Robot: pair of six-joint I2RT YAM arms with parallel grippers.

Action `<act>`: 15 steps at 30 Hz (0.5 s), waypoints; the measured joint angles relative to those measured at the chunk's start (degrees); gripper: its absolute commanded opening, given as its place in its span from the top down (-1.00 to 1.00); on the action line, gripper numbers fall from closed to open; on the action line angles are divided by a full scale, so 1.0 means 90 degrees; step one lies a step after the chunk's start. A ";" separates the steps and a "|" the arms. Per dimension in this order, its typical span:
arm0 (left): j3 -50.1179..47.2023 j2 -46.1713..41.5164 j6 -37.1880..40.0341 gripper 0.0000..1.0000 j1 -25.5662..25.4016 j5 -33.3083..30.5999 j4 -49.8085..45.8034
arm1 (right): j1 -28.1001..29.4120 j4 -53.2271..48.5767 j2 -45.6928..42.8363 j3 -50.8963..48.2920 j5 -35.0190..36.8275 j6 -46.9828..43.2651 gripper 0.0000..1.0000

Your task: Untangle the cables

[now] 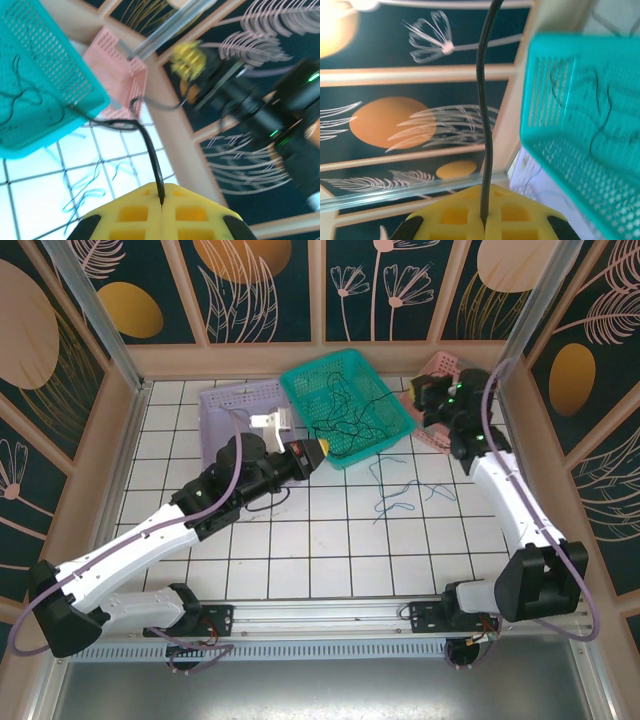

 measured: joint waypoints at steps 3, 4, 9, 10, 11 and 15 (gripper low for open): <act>-0.0262 -0.0027 0.0083 1.00 0.0000 0.0231 -0.0129 | -0.0425 -0.0024 0.0000 0.0313 -0.0131 -0.0928 1.00; -0.0321 -0.0027 0.0117 1.00 0.0000 0.0340 -0.0158 | -0.0534 0.0022 0.0000 0.0325 -0.0187 -0.1154 1.00; -0.0483 -0.0019 0.0291 1.00 0.0000 0.0916 -0.0124 | -0.1003 0.0364 0.0097 0.0318 -0.0520 -0.1834 1.00; -0.0527 -0.0005 0.0345 1.00 0.0000 0.1078 -0.0124 | -0.1098 0.0498 0.0146 0.0318 -0.0634 -0.1921 1.00; -0.0559 0.0024 0.0398 1.00 0.0000 0.1239 -0.0124 | -0.1163 0.0627 0.0202 0.0325 -0.0724 -0.1991 1.00; -0.0580 0.0306 0.0726 1.00 -0.0010 0.1870 -0.0163 | -0.1297 0.0974 0.0699 0.0651 -0.1217 -0.2295 1.00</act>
